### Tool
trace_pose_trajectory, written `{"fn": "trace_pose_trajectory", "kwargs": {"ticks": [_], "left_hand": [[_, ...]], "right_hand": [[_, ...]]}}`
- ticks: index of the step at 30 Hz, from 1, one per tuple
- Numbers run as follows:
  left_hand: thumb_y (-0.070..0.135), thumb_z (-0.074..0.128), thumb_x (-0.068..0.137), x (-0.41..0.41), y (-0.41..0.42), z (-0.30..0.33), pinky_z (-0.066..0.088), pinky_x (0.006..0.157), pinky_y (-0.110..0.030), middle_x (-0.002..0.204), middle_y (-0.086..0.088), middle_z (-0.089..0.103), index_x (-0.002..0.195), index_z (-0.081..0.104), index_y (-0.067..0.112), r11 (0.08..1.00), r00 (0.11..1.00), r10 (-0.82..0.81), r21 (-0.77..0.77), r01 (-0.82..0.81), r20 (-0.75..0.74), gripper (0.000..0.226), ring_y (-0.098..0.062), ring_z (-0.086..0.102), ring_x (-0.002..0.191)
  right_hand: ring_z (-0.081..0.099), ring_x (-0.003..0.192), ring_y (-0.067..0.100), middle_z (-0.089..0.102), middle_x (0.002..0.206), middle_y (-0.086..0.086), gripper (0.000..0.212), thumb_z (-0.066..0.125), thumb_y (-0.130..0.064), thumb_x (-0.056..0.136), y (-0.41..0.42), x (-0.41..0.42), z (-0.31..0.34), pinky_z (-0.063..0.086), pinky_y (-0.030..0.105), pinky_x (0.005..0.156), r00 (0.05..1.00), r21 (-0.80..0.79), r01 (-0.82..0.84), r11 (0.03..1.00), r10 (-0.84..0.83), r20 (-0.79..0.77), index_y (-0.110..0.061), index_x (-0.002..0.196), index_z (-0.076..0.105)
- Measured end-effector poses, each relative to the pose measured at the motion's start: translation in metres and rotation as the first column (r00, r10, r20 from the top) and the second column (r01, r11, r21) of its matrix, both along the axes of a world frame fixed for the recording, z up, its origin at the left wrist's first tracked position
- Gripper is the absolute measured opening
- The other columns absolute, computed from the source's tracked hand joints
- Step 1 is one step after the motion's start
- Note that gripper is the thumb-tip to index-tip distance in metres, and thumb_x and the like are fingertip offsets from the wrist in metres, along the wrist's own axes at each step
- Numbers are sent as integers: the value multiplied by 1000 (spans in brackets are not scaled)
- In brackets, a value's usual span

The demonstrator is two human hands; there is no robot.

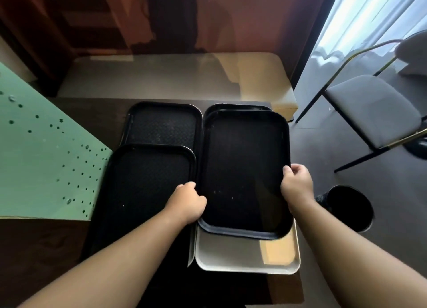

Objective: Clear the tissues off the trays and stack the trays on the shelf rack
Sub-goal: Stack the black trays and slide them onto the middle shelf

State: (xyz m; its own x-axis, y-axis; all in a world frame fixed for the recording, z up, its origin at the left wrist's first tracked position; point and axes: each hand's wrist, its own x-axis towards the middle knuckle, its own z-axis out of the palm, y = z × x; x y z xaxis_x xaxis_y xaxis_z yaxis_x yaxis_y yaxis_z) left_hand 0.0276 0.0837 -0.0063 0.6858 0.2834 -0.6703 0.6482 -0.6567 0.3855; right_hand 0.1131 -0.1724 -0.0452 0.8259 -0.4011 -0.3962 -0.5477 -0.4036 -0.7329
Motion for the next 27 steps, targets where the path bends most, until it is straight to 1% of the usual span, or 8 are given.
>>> {"fn": "trace_pose_trajectory", "kwargs": {"ticks": [4,7,10,14,17,22,25,27], "left_hand": [[26,51,85,13,5,-2,47,91,-30,147,-4,44,151,38,18,999,1000,-8,-43,9,18,68,-22,58,114],[25,51,86,14,3,-5,47,95,-31,151,-6,36,152,35,13,998,998,-56,-40,55,-9,69,-23,56,120],[25,52,86,11,1,-7,47,101,-35,151,-5,35,151,34,11,993,994,-105,-55,104,-15,68,-25,53,125],[28,52,87,9,2,-10,44,103,-33,156,-4,30,156,25,15,988,990,-138,-73,138,0,76,-24,47,132],[29,54,86,8,5,-14,39,94,-25,161,-3,24,158,21,17,984,991,-130,-121,130,8,80,-21,45,135],[27,60,86,1,11,-9,39,94,-23,153,0,39,154,33,20,978,998,-8,-206,21,66,74,-17,49,129],[29,59,88,-3,14,1,43,92,-26,145,0,45,150,39,21,988,982,86,-143,-61,171,66,-16,54,120],[30,57,90,-5,18,10,43,89,-28,144,-1,46,148,38,20,989,960,130,-96,-109,246,62,-19,54,120]], "right_hand": [[62,93,24,66,104,1,24,56,-27,91,9,37,-3,49,34,80,993,13,3,1000,-1,-117,-21,113,63],[62,104,29,64,125,-1,61,52,-24,74,5,46,-16,55,39,91,970,-47,-43,998,31,-241,-36,133,59],[57,117,33,57,136,1,78,47,-22,70,5,45,-24,53,48,98,964,-84,-86,993,62,-257,-46,144,44],[60,113,37,64,126,8,53,56,-40,83,8,46,-19,52,45,98,957,-154,-90,984,42,-288,-25,135,57],[64,106,38,68,115,13,54,59,-50,91,7,47,-9,52,41,96,959,-43,18,999,-29,-281,-5,119,67],[67,101,30,69,113,7,40,51,-48,99,2,42,18,54,48,97,972,192,14,981,32,-235,-15,118,64],[69,96,28,70,107,6,27,50,-43,101,7,30,39,56,47,93,983,229,-11,973,53,-176,-19,101,63],[69,95,27,71,106,5,29,50,-42,101,14,21,47,57,45,91,988,263,3,965,38,-148,-18,106,64]]}}
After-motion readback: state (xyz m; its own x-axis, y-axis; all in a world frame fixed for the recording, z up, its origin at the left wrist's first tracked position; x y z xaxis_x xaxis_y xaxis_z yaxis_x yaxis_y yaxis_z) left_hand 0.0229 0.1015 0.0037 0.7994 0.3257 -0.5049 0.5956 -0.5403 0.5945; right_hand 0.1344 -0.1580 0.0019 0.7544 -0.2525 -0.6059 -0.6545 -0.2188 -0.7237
